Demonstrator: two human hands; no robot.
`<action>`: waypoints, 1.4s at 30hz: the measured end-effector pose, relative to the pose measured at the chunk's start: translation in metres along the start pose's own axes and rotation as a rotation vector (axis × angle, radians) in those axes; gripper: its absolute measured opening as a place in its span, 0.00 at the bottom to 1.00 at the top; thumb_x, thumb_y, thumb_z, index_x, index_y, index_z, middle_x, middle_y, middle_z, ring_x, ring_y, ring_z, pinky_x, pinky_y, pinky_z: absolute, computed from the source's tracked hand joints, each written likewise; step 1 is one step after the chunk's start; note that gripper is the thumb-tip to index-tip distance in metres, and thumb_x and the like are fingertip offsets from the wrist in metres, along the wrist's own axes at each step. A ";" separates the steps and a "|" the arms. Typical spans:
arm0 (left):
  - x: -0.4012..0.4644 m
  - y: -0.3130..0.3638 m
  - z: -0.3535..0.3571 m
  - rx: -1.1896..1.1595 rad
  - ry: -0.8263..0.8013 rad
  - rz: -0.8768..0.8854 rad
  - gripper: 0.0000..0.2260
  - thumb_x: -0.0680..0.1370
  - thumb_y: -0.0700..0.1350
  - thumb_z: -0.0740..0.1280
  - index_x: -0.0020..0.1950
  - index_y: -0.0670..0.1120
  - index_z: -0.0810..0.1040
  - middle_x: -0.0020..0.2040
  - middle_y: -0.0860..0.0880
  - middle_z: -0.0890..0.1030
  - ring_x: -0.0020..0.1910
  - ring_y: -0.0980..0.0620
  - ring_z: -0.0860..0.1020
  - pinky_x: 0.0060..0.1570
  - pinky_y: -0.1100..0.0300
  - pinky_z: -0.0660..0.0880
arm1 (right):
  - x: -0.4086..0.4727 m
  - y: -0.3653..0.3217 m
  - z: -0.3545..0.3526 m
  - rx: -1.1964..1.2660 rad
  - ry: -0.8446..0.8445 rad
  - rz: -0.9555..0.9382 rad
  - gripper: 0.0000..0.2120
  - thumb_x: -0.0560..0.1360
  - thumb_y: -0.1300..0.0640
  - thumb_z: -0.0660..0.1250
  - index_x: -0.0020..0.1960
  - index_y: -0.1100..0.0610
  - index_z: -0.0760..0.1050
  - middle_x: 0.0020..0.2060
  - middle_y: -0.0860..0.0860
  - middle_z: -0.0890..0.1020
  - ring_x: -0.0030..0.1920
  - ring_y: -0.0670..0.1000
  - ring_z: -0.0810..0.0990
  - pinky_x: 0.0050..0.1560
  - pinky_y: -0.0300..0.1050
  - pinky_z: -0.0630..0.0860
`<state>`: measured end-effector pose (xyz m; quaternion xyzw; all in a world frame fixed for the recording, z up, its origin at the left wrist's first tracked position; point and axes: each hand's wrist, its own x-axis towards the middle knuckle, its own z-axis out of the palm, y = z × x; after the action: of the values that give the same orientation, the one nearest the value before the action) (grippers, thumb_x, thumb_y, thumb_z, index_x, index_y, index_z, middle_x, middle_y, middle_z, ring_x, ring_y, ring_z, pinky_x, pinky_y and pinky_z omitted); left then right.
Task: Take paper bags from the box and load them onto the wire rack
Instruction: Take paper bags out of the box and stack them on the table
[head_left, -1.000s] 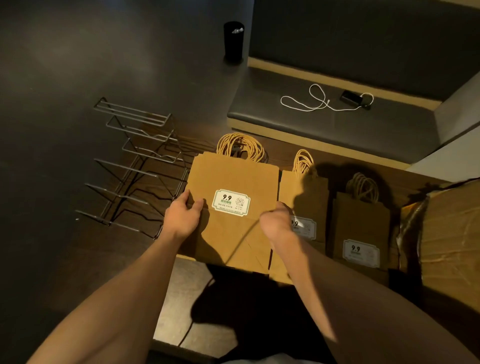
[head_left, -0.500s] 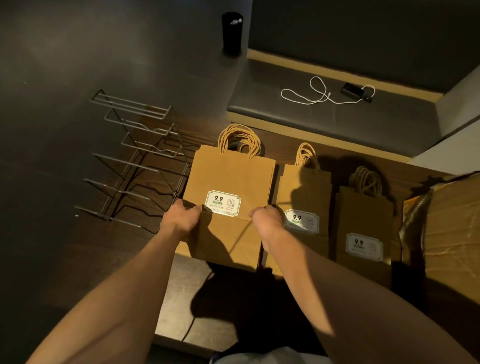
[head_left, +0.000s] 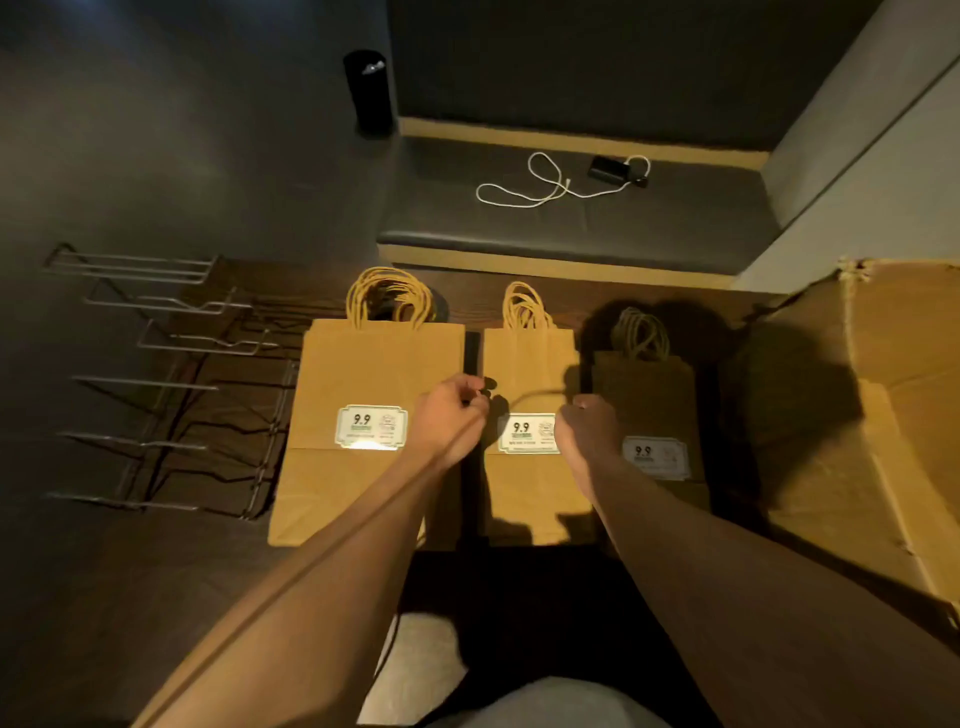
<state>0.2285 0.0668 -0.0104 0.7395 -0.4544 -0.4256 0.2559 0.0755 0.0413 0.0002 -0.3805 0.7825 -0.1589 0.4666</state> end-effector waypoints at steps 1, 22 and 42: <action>0.000 0.004 0.016 0.002 -0.048 -0.037 0.11 0.81 0.44 0.63 0.63 0.48 0.77 0.57 0.48 0.82 0.55 0.48 0.79 0.53 0.63 0.72 | 0.002 0.007 -0.008 -0.010 -0.008 0.042 0.16 0.79 0.61 0.58 0.65 0.63 0.73 0.60 0.61 0.78 0.53 0.58 0.77 0.42 0.43 0.69; -0.048 -0.043 0.079 0.501 -0.484 -0.158 0.63 0.67 0.37 0.79 0.76 0.63 0.29 0.75 0.36 0.27 0.76 0.33 0.58 0.72 0.43 0.65 | -0.003 0.050 -0.019 -0.100 -0.268 0.247 0.21 0.83 0.58 0.52 0.75 0.59 0.62 0.71 0.57 0.69 0.70 0.58 0.68 0.66 0.51 0.67; -0.023 0.011 0.067 0.660 -0.329 -0.009 0.29 0.80 0.65 0.56 0.75 0.50 0.67 0.77 0.37 0.62 0.79 0.38 0.52 0.75 0.49 0.55 | 0.006 0.014 -0.053 -0.173 -0.248 0.050 0.11 0.79 0.59 0.60 0.60 0.61 0.72 0.55 0.55 0.78 0.55 0.57 0.80 0.51 0.47 0.79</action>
<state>0.1608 0.0823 -0.0265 0.7059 -0.5991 -0.3704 -0.0750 0.0220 0.0405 0.0150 -0.4163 0.7388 -0.0306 0.5290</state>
